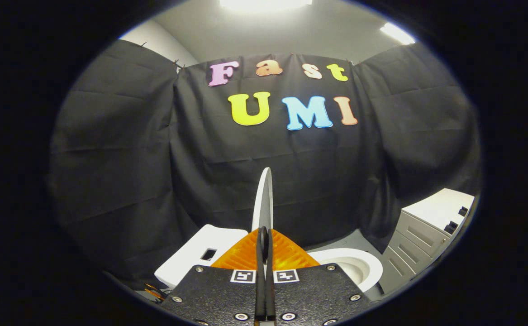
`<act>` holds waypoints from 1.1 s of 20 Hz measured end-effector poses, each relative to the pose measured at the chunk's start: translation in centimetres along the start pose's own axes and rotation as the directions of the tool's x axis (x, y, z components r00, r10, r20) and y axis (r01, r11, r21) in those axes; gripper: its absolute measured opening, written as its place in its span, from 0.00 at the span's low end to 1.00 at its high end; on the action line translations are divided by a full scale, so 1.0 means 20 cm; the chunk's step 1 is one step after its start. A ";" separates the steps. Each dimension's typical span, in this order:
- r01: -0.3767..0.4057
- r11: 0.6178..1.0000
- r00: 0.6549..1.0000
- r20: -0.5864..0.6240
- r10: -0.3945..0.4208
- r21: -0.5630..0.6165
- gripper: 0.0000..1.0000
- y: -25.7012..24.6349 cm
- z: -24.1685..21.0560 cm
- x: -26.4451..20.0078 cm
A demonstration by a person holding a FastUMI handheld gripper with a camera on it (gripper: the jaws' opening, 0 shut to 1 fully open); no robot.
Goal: Open the toilet lid.
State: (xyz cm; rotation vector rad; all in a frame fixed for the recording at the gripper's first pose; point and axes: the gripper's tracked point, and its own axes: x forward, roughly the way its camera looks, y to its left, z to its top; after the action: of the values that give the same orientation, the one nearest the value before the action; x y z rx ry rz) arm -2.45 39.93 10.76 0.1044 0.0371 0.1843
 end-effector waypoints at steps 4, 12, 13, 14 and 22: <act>-0.019 0.999 1.000 0.009 0.019 -0.041 0.00 0.08 0.01 0.00; -0.061 0.987 0.998 0.023 0.065 -0.149 0.00 0.30 0.01 -0.02; -0.061 0.984 0.997 0.025 0.066 -0.167 0.00 0.32 0.00 -0.02; -0.059 0.983 0.998 0.026 0.064 -0.176 0.00 0.33 -0.01 -0.03; -0.157 0.981 0.987 0.009 0.159 -0.111 0.00 0.51 -0.04 0.00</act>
State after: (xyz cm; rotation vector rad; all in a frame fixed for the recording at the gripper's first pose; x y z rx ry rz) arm -4.39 49.88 11.10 -0.0008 0.0009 0.3440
